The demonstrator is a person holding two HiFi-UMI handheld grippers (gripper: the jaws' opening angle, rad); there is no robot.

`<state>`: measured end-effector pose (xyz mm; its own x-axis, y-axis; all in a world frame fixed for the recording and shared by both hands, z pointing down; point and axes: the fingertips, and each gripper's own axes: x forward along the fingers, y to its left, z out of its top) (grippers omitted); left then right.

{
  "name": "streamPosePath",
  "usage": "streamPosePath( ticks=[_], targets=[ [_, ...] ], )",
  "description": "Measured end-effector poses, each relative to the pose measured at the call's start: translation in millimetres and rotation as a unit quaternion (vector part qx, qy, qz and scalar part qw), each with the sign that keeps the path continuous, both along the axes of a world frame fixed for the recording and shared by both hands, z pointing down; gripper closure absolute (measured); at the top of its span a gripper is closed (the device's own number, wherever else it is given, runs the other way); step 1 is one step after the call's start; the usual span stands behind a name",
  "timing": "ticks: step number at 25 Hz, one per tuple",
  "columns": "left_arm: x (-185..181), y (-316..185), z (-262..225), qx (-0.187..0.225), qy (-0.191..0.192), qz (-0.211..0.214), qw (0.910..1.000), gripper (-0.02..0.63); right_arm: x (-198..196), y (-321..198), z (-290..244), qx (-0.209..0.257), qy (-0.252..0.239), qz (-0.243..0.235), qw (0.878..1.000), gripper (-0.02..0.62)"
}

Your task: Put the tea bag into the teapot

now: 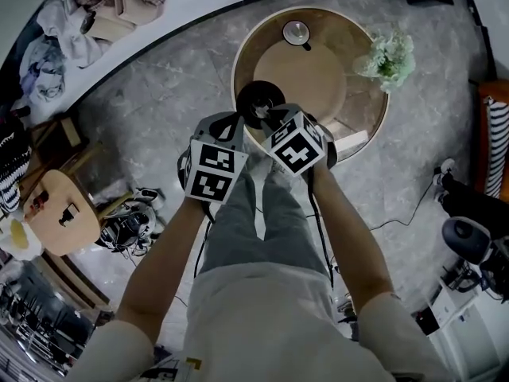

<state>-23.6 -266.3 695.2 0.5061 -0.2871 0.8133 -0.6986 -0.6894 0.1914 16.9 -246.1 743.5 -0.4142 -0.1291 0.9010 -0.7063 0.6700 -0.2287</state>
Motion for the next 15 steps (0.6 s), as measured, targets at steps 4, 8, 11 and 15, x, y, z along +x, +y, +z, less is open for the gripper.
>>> streamPosePath(
  ticks=[4, 8, 11, 15],
  targets=[
    [-5, -1, 16, -0.011, -0.008, -0.002, 0.9999, 0.598, -4, -1, 20, -0.004, 0.015, -0.016, 1.000, 0.526],
    [-1, 4, 35, -0.020, -0.006, 0.009, 0.9997, 0.598, -3, -2, 37, -0.013, 0.030, -0.010, 0.999, 0.526],
    [0, 3, 44, -0.026, -0.005, 0.009, 0.9996, 0.598, -2, -6, 47, -0.012, 0.045, -0.005, 0.999, 0.526],
    [1, 2, 47, -0.030, -0.002, 0.006, 0.9995, 0.598, -6, -10, 52, -0.004, 0.056, -0.010, 0.998, 0.526]
  ],
)
